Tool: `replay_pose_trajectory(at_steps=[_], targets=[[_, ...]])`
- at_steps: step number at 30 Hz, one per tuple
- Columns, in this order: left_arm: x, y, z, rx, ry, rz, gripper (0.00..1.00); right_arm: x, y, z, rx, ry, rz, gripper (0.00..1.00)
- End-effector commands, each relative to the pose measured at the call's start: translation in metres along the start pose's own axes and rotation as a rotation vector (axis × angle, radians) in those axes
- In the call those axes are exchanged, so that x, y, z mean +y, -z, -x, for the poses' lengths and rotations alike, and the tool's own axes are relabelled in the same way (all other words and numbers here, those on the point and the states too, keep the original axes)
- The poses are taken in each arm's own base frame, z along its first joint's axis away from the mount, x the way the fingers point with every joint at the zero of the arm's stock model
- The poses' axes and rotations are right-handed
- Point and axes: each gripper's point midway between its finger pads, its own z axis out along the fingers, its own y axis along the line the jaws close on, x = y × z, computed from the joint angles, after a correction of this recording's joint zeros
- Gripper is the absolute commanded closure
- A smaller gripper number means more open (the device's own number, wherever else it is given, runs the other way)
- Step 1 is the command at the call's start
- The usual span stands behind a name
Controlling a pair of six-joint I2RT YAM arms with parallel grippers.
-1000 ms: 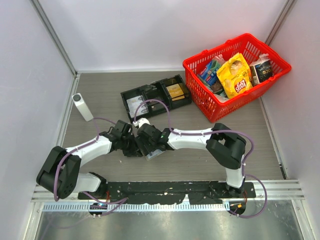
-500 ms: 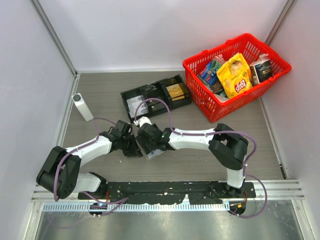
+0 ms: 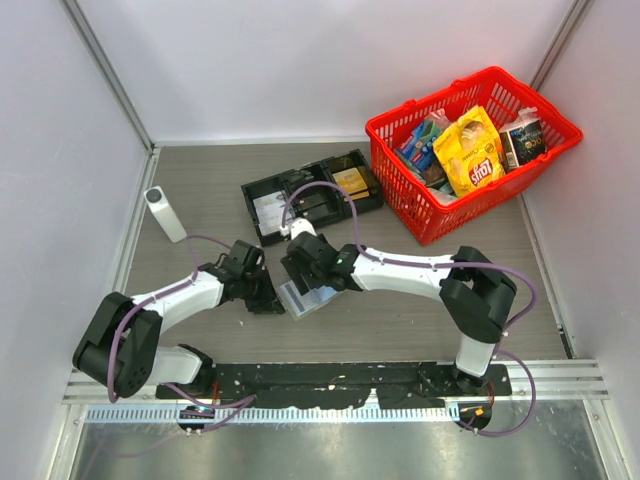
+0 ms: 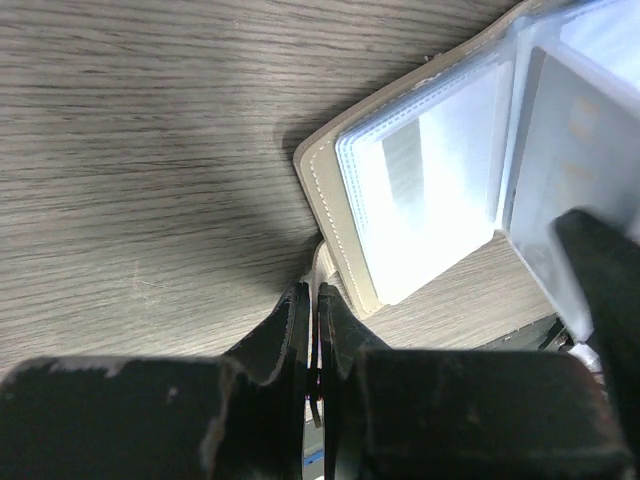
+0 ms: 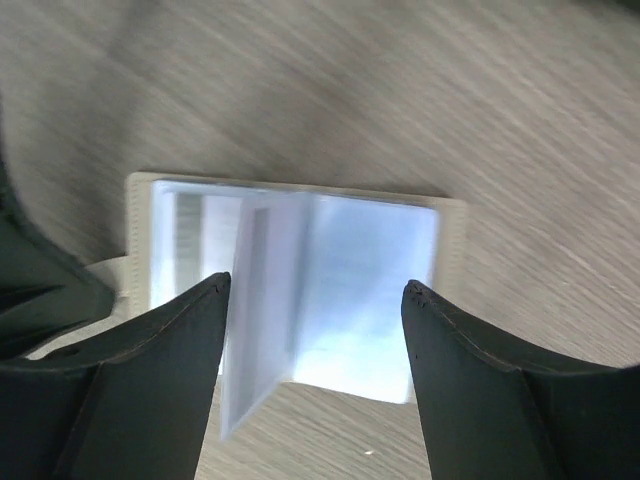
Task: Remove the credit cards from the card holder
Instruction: Remove the credit card from the card holder.
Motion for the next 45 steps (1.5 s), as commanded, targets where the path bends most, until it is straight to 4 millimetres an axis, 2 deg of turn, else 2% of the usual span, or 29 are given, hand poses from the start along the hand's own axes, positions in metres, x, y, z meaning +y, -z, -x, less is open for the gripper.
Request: replay_pose_trajectory(at_steps=[1,6,11,16,20,23,26,30,32,33,34,36,39,45], targets=[[0.012,0.001,-0.002,0.013,-0.007,0.056,0.96,-0.045,0.014,0.012,-0.036,-0.062,-0.103,0.27],[0.014,0.002,0.000,0.005,-0.005,0.070,0.96,-0.071,0.013,-0.001,-0.003,-0.078,-0.162,0.27],[0.022,0.006,0.004,-0.001,-0.019,0.122,0.95,-0.071,0.016,-0.002,0.005,-0.086,-0.153,0.28],[0.026,0.017,0.017,-0.037,-0.064,0.193,0.90,-0.054,0.033,0.025,-0.065,-0.127,-0.057,0.36],[0.019,0.031,0.033,-0.088,-0.088,0.215,0.79,-0.037,0.044,0.044,-0.124,-0.154,0.048,0.46],[0.011,0.043,0.042,-0.131,-0.090,0.209,0.68,-0.024,0.044,0.048,-0.138,-0.175,0.122,0.57],[0.005,0.056,0.051,-0.178,-0.089,0.218,0.62,-0.011,0.039,0.047,-0.143,-0.206,0.195,0.63],[-0.014,0.077,0.061,-0.244,-0.092,0.157,0.56,-0.008,0.023,0.038,-0.128,-0.268,0.239,0.71],[-0.024,0.084,0.065,-0.279,-0.090,0.116,0.54,-0.003,0.017,0.027,-0.100,-0.296,0.297,0.75],[-0.033,0.087,0.066,-0.288,-0.092,0.070,0.52,-0.005,0.013,0.024,-0.103,-0.311,0.301,0.77],[-0.040,0.089,0.065,-0.290,-0.088,0.027,0.44,-0.005,0.009,0.018,-0.084,-0.324,0.306,0.77],[-0.058,0.089,0.064,-0.294,-0.075,-0.070,0.43,-0.007,0.003,0.009,-0.069,-0.343,0.312,0.80],[-0.075,0.084,0.060,-0.282,-0.045,-0.171,0.43,-0.012,-0.005,-0.002,-0.056,-0.365,0.308,0.82],[-0.086,0.056,0.058,-0.225,0.016,-0.244,0.44,-0.025,-0.015,-0.029,-0.017,-0.419,0.287,0.83]])
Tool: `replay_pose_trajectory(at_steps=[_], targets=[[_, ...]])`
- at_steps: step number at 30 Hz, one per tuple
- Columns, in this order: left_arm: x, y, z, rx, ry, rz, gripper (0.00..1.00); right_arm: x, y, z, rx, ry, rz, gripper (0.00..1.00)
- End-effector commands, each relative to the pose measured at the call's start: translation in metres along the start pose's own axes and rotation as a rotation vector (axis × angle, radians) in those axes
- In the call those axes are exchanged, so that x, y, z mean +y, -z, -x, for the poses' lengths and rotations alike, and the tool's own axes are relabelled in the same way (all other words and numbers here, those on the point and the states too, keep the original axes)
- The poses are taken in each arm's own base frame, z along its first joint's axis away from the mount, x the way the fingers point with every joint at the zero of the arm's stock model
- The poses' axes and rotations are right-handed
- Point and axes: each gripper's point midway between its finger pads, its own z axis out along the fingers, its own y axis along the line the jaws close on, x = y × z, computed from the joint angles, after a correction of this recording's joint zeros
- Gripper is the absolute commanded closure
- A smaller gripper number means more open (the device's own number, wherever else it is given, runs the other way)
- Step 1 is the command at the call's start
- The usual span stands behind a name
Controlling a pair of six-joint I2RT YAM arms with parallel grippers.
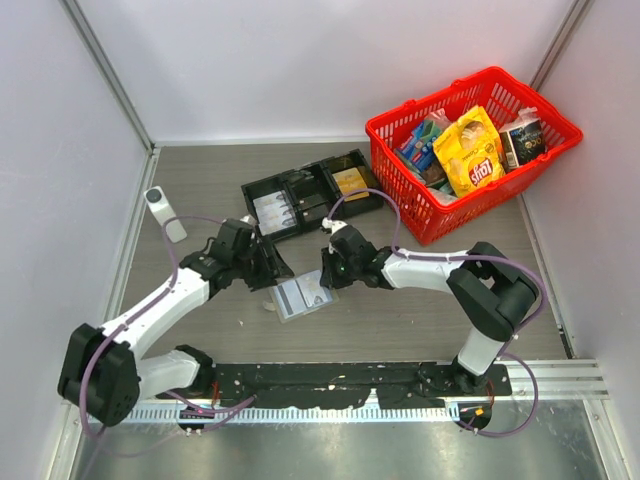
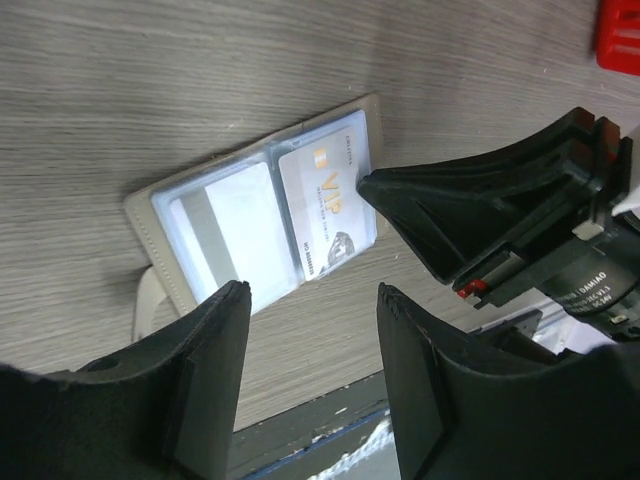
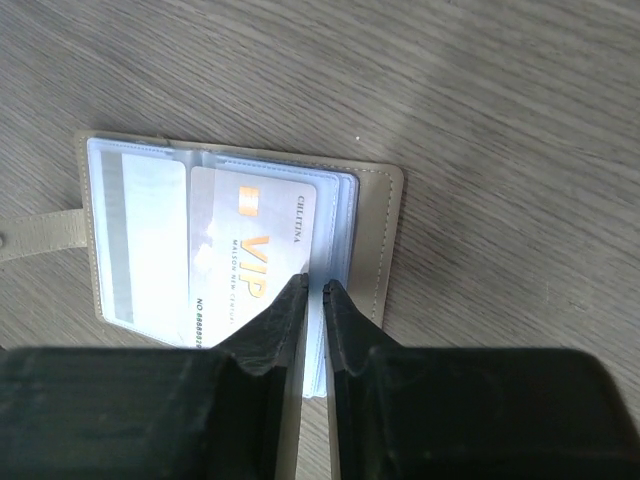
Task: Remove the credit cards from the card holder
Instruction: Remove the credit card from the card holder.
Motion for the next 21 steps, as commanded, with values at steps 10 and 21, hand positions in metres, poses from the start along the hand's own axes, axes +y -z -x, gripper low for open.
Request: replay_pose_trajectory(at_steps=[10,21], targets=[[-0.017,-0.054,-0.015,0.083,0.102,-0.064,0.52,-0.010,-0.008,-0.012,-0.003,-0.075,0.056,0.84],[0.010,-0.078,-0.023,0.090,0.133,0.033,0.61,-0.013,-0.007,-0.016,0.002,-0.079,0.069,0.84]])
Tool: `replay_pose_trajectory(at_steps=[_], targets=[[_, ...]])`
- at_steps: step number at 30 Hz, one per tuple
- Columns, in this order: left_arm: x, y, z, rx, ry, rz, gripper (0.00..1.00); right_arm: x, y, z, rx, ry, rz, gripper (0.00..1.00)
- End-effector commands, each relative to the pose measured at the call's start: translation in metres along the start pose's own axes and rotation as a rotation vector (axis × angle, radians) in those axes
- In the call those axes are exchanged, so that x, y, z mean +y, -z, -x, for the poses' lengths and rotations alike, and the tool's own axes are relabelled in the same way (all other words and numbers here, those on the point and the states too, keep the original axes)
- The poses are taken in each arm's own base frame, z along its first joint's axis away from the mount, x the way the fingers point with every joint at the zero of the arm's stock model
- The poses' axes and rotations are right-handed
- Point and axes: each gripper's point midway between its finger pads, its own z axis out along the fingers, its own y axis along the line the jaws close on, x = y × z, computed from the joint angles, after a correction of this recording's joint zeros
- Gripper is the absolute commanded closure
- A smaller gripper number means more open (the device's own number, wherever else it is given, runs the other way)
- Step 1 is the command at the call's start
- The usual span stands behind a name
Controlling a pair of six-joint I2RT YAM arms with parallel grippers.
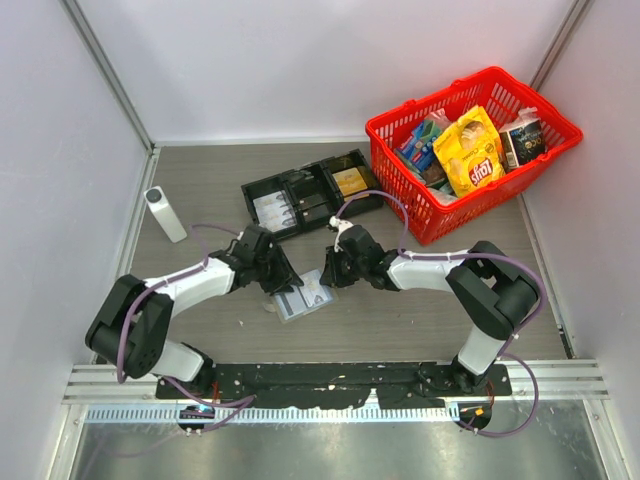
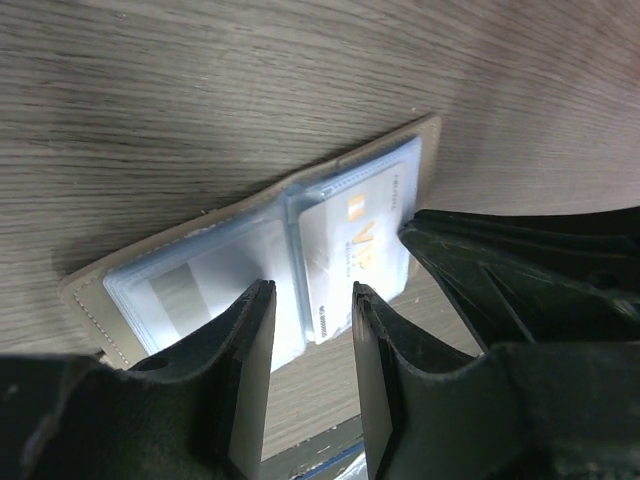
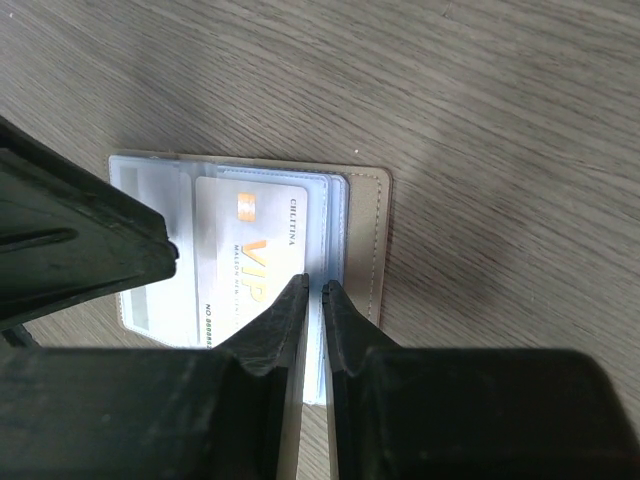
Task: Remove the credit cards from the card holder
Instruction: Remove the credit card from the card holder.
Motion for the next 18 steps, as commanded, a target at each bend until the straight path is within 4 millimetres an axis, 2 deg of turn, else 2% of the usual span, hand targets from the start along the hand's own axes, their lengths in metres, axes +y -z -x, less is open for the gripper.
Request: replay_pose_trajectory(at_steps=[1,10,18], targets=[[0.000,-0.011,0.006,-0.024,0.002,-0.005,0.60,-0.011,-0.001,-0.015,0.040,-0.012,-0.020,0.84],[0.001,-0.023,0.000,0.006,0.021,-0.020,0.60,-0.013,-0.002,-0.016,0.047,-0.015,-0.012,0.84],[0.018,-0.028,-0.007,0.022,0.035,0.032,0.60,-0.014,-0.001,-0.015,0.049,-0.022,-0.003,0.84]])
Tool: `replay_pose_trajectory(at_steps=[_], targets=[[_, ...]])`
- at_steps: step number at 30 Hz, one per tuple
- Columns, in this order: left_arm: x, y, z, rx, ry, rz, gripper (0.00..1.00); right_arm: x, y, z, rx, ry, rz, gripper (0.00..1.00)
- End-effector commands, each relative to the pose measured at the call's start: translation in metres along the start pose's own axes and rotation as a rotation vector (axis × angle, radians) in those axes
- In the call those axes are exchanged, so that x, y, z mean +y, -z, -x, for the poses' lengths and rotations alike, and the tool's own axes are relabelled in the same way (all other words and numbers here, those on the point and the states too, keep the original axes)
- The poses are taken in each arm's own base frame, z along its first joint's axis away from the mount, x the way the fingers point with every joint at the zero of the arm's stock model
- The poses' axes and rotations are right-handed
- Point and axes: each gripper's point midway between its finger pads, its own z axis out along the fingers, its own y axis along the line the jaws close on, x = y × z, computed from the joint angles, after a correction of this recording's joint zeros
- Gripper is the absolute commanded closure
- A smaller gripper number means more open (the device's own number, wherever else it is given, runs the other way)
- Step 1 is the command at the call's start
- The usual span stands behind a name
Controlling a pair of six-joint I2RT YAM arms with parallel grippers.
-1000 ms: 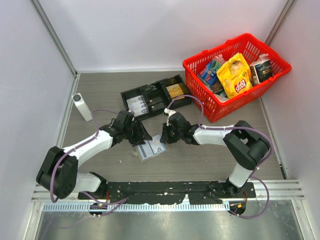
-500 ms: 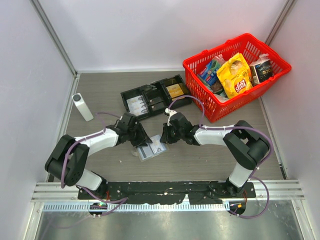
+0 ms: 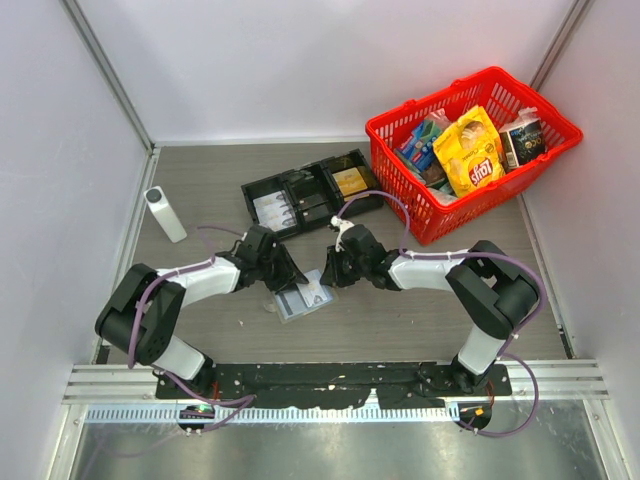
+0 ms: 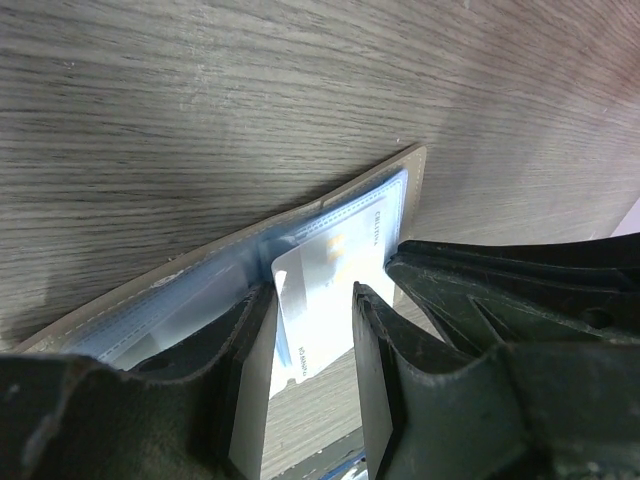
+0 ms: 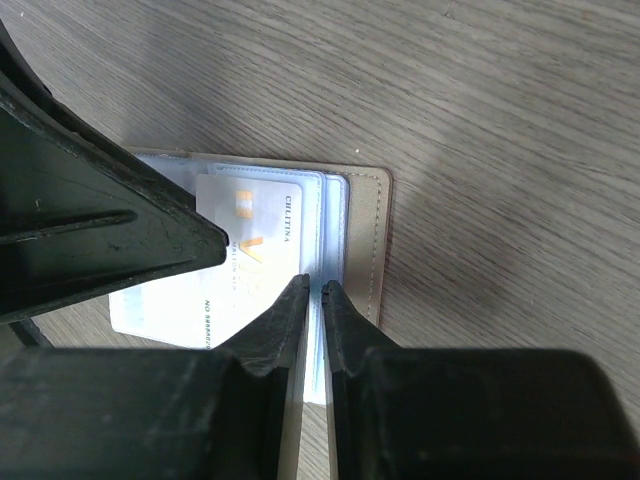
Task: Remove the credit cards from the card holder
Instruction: Remove the credit card from the card holder.
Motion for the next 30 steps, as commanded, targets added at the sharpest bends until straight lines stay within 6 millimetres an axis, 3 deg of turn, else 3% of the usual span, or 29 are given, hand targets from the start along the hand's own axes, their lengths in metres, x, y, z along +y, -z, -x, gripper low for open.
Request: replay_pose_trajectory(at_steps=[1,10,18,30], targets=[[0.023,-0.007,-0.009,0.014,0.005,0.072,0.60,-0.013,-0.002,-0.016,0.048,-0.011,-0.026,0.84],[0.031,-0.016,-0.016,0.028,0.020,0.051,0.66,-0.016,-0.001,-0.016,0.047,-0.020,-0.025,0.84],[0.008,-0.013,-0.013,-0.001,0.026,-0.096,0.77,-0.019,-0.001,-0.020,0.053,-0.030,-0.028,0.84],[-0.027,0.012,-0.001,-0.075,-0.008,-0.248,0.91,-0.022,-0.002,-0.021,0.060,-0.039,-0.024,0.84]])
